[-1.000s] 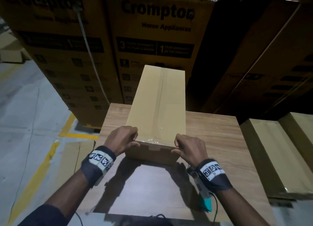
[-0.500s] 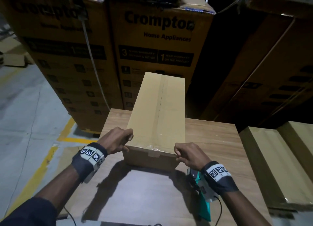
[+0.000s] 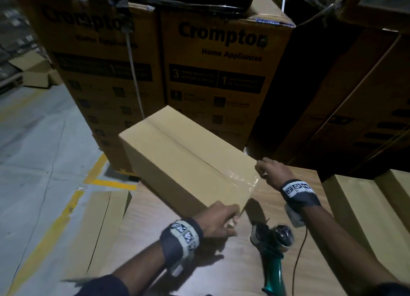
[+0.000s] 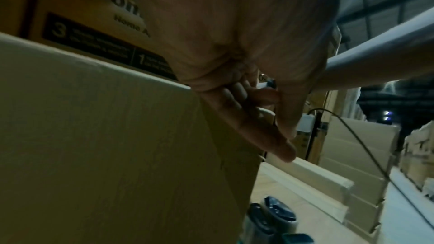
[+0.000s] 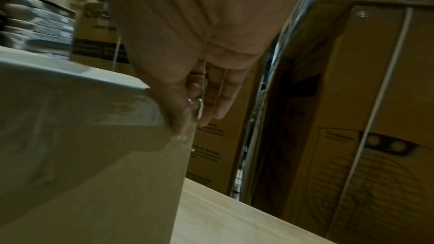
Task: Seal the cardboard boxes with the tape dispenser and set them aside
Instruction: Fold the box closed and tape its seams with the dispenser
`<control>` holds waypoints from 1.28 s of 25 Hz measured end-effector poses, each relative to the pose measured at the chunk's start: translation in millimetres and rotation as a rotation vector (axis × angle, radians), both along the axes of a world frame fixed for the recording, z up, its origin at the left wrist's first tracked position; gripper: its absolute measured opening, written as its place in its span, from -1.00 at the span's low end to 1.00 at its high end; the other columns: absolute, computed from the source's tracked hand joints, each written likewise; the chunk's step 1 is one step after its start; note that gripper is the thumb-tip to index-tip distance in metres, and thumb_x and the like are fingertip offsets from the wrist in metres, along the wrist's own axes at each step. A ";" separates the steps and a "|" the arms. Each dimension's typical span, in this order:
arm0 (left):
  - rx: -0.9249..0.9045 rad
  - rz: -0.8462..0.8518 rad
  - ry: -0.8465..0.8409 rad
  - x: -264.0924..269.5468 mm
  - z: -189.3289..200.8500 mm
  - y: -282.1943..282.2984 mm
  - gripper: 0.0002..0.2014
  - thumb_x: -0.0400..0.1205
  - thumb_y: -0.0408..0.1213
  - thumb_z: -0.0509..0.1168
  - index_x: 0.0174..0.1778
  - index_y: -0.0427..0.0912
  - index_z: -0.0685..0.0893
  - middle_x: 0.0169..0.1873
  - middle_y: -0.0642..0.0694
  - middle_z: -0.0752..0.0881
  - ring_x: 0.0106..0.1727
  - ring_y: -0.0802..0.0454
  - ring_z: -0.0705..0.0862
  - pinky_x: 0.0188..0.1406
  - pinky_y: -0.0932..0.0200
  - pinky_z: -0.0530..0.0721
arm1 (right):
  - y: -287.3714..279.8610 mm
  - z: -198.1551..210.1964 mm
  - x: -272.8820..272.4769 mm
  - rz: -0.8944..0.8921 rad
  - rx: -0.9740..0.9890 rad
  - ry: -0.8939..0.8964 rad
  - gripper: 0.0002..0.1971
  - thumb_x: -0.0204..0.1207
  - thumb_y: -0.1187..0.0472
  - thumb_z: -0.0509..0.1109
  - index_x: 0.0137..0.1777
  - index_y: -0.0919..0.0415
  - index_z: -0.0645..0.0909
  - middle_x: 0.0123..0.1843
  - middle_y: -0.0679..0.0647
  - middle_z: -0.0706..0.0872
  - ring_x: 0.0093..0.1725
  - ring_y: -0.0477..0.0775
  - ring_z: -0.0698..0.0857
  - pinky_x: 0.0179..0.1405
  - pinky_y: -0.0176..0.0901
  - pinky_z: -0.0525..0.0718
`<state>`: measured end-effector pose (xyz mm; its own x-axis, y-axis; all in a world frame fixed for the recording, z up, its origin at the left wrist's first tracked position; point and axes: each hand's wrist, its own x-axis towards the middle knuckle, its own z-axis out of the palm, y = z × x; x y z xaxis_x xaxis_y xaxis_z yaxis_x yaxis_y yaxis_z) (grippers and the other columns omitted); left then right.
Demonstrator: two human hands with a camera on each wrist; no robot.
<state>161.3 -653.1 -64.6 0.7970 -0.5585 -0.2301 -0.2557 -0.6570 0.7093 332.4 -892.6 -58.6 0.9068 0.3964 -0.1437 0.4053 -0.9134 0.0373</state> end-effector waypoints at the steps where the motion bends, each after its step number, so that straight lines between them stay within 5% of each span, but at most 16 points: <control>1: -0.059 -0.014 0.015 -0.8 -1.0 -16.5 -0.74 0.62 -0.19 0.53 0.08 -0.06 0.57 -0.22 0.08 0.62 -0.26 0.13 0.58 -0.32 0.24 0.47 | -0.4 1.2 1.2 -0.057 0.008 -0.003 -0.56 0.44 0.41 0.49 -0.02 -0.16 0.42 0.08 -0.08 0.53 -0.08 -0.03 0.57 -0.10 0.01 0.75; 5: -0.156 -0.042 0.044 -9.5 -1.0 -24.6 -0.72 0.64 -0.13 0.51 0.20 -0.01 0.63 -0.02 0.07 0.69 -0.05 0.15 0.65 -0.01 0.11 0.71 | 7.0 22.1 -33.9 -0.194 0.042 -0.076 -0.49 0.53 0.29 0.52 0.38 -0.13 0.47 0.34 -0.04 0.55 0.12 -0.02 0.57 -0.03 -0.18 0.62; 7: -0.156 0.081 -0.054 -8.5 2.4 15.0 -0.76 0.65 -0.04 0.47 0.19 0.12 0.63 0.06 0.19 0.68 0.05 0.27 0.66 0.14 0.05 0.74 | 21.9 34.3 -81.8 -0.207 0.274 -0.104 -0.57 0.58 0.09 0.53 0.39 -0.18 0.50 0.33 -0.16 0.56 0.11 -0.13 0.52 -0.02 -0.22 0.50; 9: -0.051 0.216 -0.214 -3.8 6.7 71.9 -0.66 0.60 0.10 0.49 0.26 0.22 0.61 0.18 0.29 0.62 0.16 0.35 0.60 0.26 0.07 0.68 | 45.2 37.6 -136.1 -0.136 0.489 0.065 -0.54 0.55 -0.09 0.54 0.40 -0.26 0.48 0.32 -0.30 0.52 0.19 -0.21 0.51 0.09 -0.20 0.52; 11: 0.211 0.280 -0.323 2.5 5.1 132.7 -0.41 0.51 0.26 0.49 0.44 0.26 0.53 0.42 0.21 0.55 0.38 0.21 0.53 0.48 -0.04 0.53 | 64.7 26.2 -172.9 0.007 0.467 0.210 -0.45 0.52 -0.19 0.53 0.45 -0.33 0.41 0.45 -0.34 0.46 0.34 -0.21 0.49 0.30 -0.14 0.55; 14: 0.506 0.367 -0.313 0.1 -7.8 209.8 -0.12 0.45 0.43 0.42 0.69 0.28 0.33 0.74 0.06 0.28 0.72 -0.07 0.30 0.65 -0.30 0.24 | 72.3 0.4 -177.7 0.143 0.305 0.092 -0.52 0.53 0.05 0.54 0.38 -0.27 0.46 0.45 -0.25 0.51 0.36 -0.07 0.54 0.29 -0.09 0.56; 17: 0.602 0.404 -0.331 -16.6 -27.9 239.7 0.02 0.44 0.66 0.11 0.79 0.28 0.11 0.81 0.01 0.05 0.79 -0.16 0.14 0.69 -0.39 0.13 | 64.2 -15.9 -150.4 0.071 0.251 -0.006 -0.51 0.50 0.18 0.55 0.28 -0.32 0.48 0.34 -0.29 0.57 0.25 -0.10 0.58 0.17 -0.10 0.59; 22: 0.654 0.518 -0.372 -30.3 -41.9 174.7 0.10 0.42 0.71 0.04 0.81 0.10 0.17 0.79 -0.19 0.15 0.77 -0.30 0.17 0.71 -0.38 0.16 | 36.8 -21.0 -75.8 -0.061 0.138 -0.162 -0.49 0.36 0.19 0.65 0.19 -0.23 0.51 0.24 -0.18 0.68 0.20 0.03 0.64 0.11 0.07 0.63; 27: 0.451 0.371 -0.388 -33.0 -41.8 69.9 0.10 0.47 0.60 0.13 0.83 -0.01 0.09 0.81 -0.19 0.04 0.80 -0.23 0.10 0.72 -0.25 0.30 | -0.3 -3.6 -1.8 -0.321 0.013 -0.284 -0.75 0.47 0.20 0.59 0.07 -0.03 0.63 0.14 0.05 0.72 0.12 0.22 0.64 0.06 0.13 0.61; 30: 0.442 0.264 -0.349 -21.2 -32.2 31.0 0.09 0.54 0.55 0.11 0.83 0.05 -0.20 0.80 -0.09 -0.25 0.82 -0.06 -0.17 0.81 -0.10 -0.04 | -1.4 -1.1 0.0 -0.439 0.107 -0.232 -0.68 0.48 0.16 0.60 0.20 0.05 0.65 0.24 0.14 0.69 0.17 0.27 0.66 0.06 0.11 0.68; 32: 0.368 0.229 -0.311 -11.9 -20.5 30.1 0.03 0.60 0.47 0.20 0.82 0.12 -0.20 0.81 0.01 -0.23 0.82 0.02 -0.15 0.81 -0.08 0.00 | 14.7 -6.4 -24.7 -0.418 0.203 -0.178 -0.52 0.50 0.08 0.60 0.41 -0.01 0.60 0.46 0.11 0.60 0.27 0.22 0.65 0.14 0.15 0.72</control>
